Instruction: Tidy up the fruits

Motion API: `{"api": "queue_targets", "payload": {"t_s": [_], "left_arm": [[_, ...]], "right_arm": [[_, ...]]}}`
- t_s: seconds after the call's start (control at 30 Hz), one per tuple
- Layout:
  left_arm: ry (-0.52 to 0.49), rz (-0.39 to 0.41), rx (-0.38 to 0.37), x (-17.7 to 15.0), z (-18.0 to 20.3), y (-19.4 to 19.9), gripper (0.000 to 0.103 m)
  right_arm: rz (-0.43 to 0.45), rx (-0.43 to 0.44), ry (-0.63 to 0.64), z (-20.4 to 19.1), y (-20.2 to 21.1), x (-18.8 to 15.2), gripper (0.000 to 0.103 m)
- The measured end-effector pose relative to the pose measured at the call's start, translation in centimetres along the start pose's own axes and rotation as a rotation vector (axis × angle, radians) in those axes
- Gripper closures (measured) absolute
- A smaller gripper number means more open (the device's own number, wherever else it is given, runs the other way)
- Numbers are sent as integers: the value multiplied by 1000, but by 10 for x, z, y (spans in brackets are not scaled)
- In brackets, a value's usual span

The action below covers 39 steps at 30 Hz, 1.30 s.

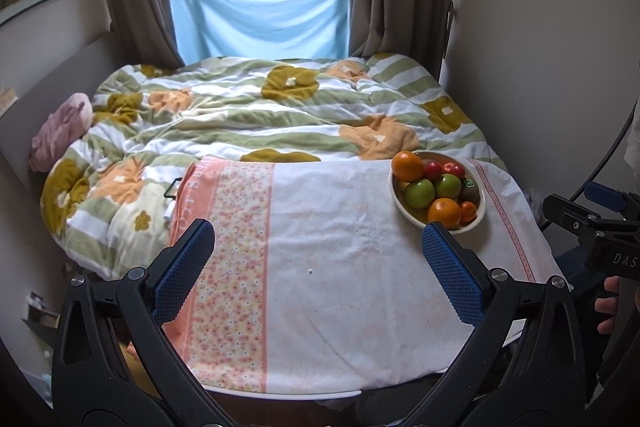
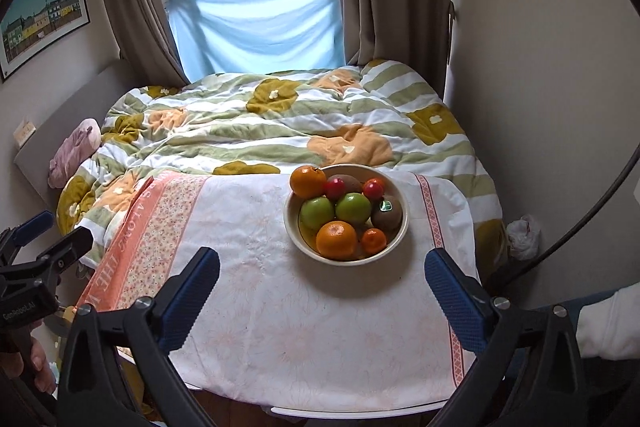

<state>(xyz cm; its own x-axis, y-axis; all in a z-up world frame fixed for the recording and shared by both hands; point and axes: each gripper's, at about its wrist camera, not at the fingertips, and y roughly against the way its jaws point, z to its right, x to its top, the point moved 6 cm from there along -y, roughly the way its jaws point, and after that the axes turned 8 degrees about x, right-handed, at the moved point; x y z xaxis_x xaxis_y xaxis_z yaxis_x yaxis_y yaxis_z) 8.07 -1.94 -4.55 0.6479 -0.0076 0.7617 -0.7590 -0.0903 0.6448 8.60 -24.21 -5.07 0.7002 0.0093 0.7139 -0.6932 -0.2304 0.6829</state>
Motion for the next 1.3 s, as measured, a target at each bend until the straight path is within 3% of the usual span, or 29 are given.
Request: {"api": "queue_targets", "payload": {"t_s": [1.3], "left_arm": [[-6,42,12,12,4,3,0]], "right_arm": [[32,-17,-19,6,4,16,0]]}}
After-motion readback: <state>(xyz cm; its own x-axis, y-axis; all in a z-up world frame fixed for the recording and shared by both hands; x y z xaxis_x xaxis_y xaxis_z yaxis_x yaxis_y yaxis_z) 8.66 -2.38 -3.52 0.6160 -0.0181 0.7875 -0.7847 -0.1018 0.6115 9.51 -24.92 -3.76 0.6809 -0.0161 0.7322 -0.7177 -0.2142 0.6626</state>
